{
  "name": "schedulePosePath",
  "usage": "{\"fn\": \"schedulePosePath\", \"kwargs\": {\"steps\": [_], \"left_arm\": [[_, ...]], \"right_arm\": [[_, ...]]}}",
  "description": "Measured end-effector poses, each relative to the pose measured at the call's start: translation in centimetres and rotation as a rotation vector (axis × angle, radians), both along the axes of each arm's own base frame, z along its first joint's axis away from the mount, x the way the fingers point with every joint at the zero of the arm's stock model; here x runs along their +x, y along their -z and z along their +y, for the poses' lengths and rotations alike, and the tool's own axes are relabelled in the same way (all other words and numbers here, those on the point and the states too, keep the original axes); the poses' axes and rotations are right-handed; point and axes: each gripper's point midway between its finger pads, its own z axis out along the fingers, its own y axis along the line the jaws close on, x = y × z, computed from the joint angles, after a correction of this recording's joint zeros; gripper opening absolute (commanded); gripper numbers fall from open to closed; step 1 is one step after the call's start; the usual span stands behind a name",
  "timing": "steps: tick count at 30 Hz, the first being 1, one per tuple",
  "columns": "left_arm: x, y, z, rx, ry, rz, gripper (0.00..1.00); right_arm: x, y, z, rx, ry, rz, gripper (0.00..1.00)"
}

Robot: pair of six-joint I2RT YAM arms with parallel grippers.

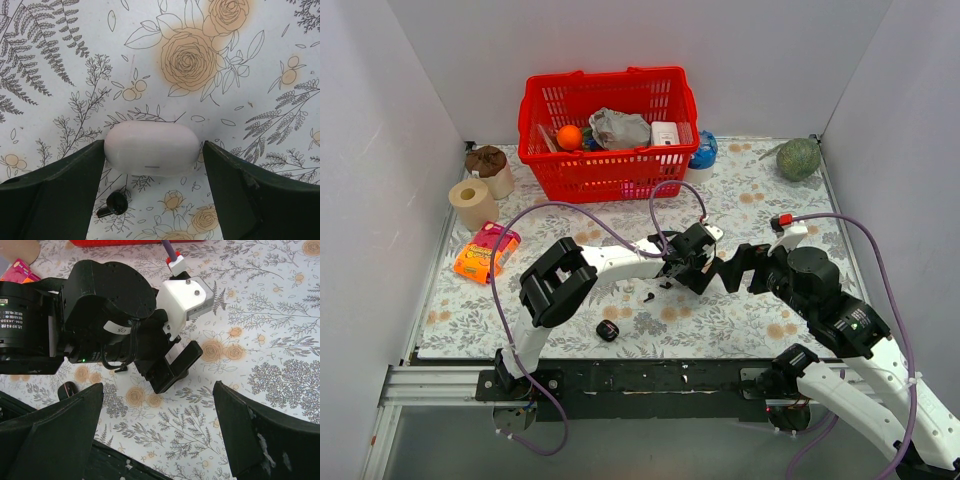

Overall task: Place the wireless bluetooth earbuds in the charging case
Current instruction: Pick up the charging case at the center of the board.

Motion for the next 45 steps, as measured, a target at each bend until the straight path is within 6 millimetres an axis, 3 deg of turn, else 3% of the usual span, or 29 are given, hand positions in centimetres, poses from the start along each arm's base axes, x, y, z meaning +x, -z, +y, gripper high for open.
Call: {"fn": "schedulePosePath", "kwargs": {"steps": [11, 17, 21, 22, 25, 28, 34, 38, 42, 45], "left_arm": [[0.0, 0.1, 0.2, 0.025, 0.013, -0.023, 0.81], [0.0, 0.3, 0.2, 0.058, 0.033, -0.046, 0.76], [-0.1, 0.3, 0.1, 0.058, 0.036, -0.047, 0.6], [-0.1, 0.3, 0.1, 0.058, 0.037, -0.046, 0.49], [-0.2, 0.3, 0.1, 0.057, 0.042, -0.047, 0.34], [-0.2, 0.3, 0.1, 0.051, 0.042, -0.051, 0.3], [-1.0, -0.3, 2.4, 0.033, 0.027, -0.088, 0.05], [-2.2, -3.9, 5.0, -0.05, 0.0, -0.145, 0.0], [-3.6, -11.2, 6.0, -0.312, 0.007, -0.264, 0.0], [-6.2, -16.1, 7.7, -0.565, 0.097, -0.397, 0.0]], "right_arm": [[-0.2, 0.4, -0.2, -0.001, 0.004, -0.001, 0.98], [-0.1, 0.4, -0.2, -0.002, 0.005, -0.001, 0.98], [-0.1, 0.5, -0.3, -0.002, 0.007, 0.0, 0.98], [-0.1, 0.5, -0.3, -0.003, 0.008, 0.0, 0.98], [-0.1, 0.5, -0.3, -0.002, 0.008, 0.0, 0.98], [-0.1, 0.5, -0.3, -0.001, 0.008, 0.0, 0.98], [0.6, -0.2, -0.8, -0.013, 0.059, 0.004, 0.98], [1.8, -2.7, -0.9, -0.014, 0.113, -0.018, 0.98], [2.7, -3.9, -0.1, -0.009, 0.1, -0.034, 0.98], [2.7, -3.4, 1.0, -0.025, 0.036, -0.022, 0.97]]}}
